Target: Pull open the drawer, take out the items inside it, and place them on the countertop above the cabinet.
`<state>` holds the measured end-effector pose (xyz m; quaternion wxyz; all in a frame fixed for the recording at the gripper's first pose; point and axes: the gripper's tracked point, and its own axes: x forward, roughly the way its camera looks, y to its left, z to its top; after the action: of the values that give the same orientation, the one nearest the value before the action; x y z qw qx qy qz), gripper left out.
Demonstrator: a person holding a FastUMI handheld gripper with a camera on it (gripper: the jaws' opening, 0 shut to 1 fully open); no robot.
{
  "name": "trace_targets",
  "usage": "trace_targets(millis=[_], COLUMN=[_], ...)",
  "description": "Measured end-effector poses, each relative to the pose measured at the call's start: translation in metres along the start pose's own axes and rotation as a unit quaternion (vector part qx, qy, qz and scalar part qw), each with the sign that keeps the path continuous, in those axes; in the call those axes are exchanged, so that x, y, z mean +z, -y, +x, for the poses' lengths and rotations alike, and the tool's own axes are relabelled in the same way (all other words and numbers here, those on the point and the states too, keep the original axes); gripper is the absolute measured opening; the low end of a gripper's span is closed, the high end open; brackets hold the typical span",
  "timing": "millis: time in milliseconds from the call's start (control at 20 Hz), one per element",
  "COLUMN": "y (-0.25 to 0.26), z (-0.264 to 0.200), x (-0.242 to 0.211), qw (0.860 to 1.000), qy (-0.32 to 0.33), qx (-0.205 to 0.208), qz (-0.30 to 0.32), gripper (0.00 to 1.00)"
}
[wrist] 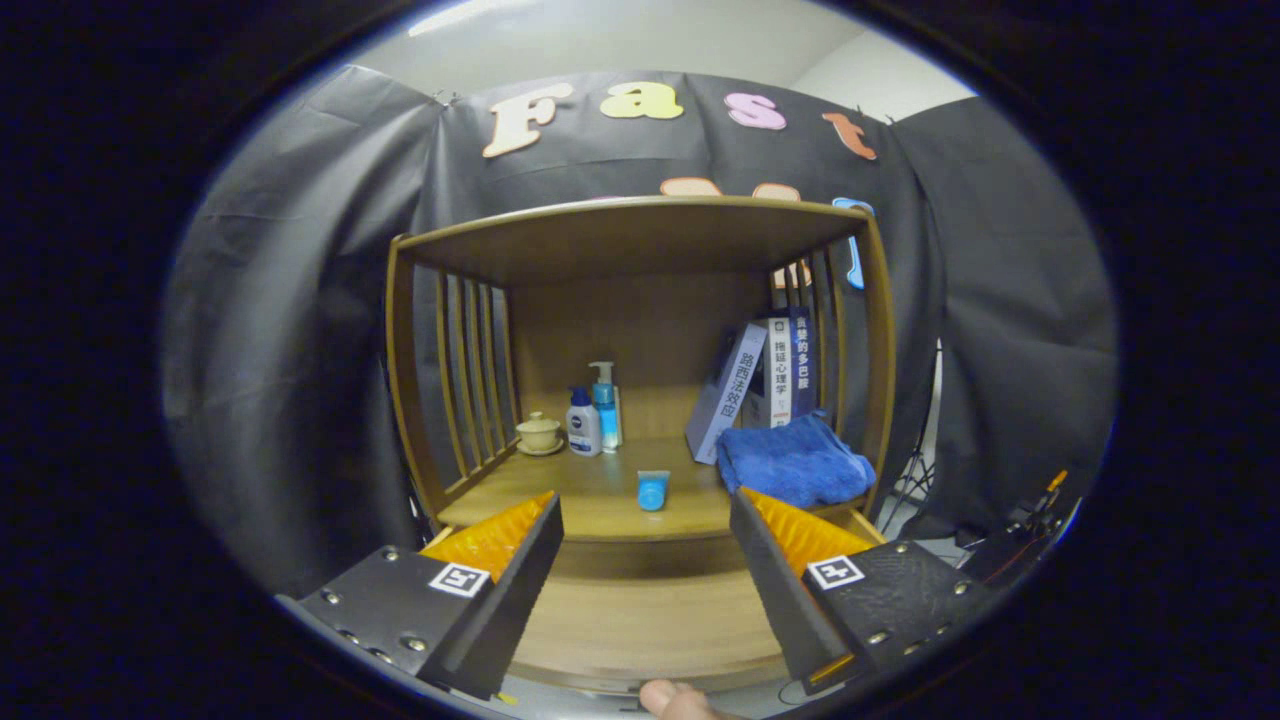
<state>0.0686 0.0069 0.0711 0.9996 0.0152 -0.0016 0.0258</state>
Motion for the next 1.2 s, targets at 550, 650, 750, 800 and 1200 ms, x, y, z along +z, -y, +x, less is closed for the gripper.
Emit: trace_targets(millis=[550,650,750,800,1200], y=[0.006,0.007,0.004,0.005,0.010], z=[-0.061,-0.063,-0.063,-0.062,-0.033], x=[-0.111,-0.135,-0.157,-0.166,-0.210], qw=[1.000,1.000,1.000,0.999,0.998], qy=[-0.003,-0.015,-0.026,-0.033,-0.056], qx=[-0.006,-0.010,-0.007,-0.007,-0.019], qz=[-0.026,-0.019,-0.004,0.002,0.028], gripper=[1.00,1.00,1.00,1.00,0.99])
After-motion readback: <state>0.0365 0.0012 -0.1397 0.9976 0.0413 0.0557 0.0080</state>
